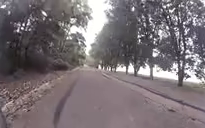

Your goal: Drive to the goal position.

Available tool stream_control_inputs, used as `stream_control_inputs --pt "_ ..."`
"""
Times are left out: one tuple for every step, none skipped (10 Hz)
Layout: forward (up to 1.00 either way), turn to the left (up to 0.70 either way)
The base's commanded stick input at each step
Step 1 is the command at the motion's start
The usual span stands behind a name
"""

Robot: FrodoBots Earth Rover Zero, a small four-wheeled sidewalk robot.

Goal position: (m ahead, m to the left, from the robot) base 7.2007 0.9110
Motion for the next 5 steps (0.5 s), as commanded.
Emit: stream_control_inputs --pt "0.70 0.00" --pt "0.70 0.00" --pt "0.70 0.35" --pt "0.70 0.35" --pt "0.70 0.35"
